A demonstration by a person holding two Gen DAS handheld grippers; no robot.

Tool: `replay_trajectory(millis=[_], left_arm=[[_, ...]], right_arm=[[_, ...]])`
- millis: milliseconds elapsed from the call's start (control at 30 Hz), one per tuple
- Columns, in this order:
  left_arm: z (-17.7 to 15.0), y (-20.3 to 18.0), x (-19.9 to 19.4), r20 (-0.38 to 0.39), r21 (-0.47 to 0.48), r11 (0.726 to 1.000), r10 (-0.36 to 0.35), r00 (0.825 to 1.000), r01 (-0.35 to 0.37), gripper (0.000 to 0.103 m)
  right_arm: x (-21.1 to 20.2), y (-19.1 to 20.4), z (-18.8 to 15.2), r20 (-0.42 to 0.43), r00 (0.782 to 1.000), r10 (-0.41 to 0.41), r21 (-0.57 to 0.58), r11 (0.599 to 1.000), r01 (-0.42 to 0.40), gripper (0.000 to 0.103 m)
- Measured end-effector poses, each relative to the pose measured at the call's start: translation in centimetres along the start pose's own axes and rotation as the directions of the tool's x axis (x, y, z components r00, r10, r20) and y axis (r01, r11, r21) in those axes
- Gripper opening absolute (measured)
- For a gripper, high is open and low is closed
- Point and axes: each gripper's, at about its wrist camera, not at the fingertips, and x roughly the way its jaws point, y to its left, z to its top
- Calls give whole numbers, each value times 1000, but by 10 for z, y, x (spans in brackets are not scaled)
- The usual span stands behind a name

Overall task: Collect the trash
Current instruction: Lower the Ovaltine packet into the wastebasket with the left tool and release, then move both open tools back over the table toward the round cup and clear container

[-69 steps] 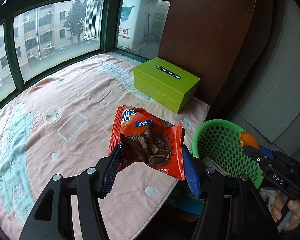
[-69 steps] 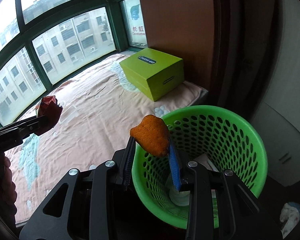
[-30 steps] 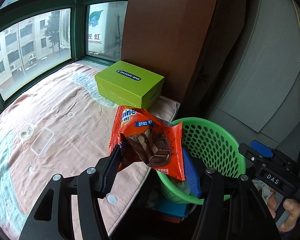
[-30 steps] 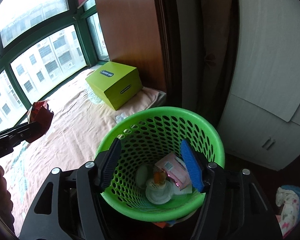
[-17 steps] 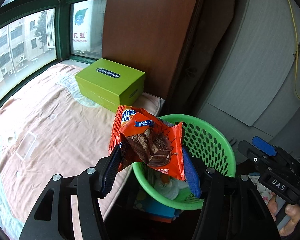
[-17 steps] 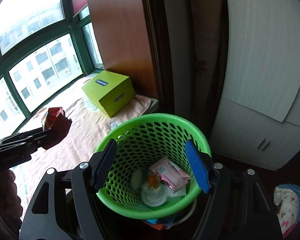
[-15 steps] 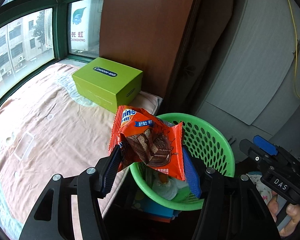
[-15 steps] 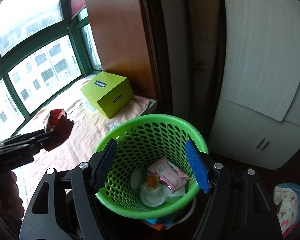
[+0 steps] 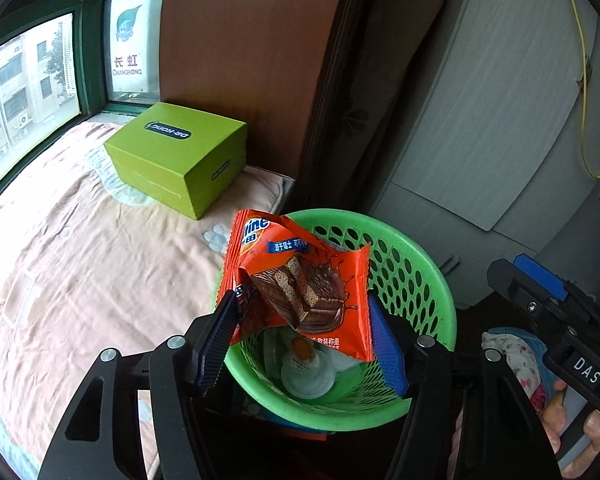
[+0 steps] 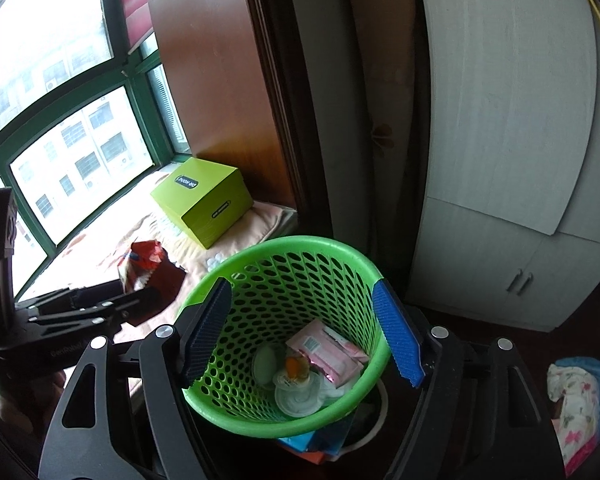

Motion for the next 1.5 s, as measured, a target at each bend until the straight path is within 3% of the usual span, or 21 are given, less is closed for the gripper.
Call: replay_trajectory(millis=[400, 700, 1167, 1500], left_arm=[[-7, -14, 10, -20, 19, 999, -36, 999, 36, 81], [-8, -1, 3, -3, -4, 1000, -9, 1000, 9, 81], [-14, 58, -17, 15, -99, 991, 88, 996, -86, 81], [-24, 122, -32, 12, -187, 965, 189, 982, -183, 81]], right_arm=[[-2, -7, 0, 4, 1000, 2, 19, 1000, -2, 73], [-3, 0, 1, 1, 1000, 23, 6, 1000, -23, 73], [9, 30, 4, -24, 997, 79, -49, 996, -80, 74], [23, 62, 5, -58, 989, 133, -99, 985, -138, 74]])
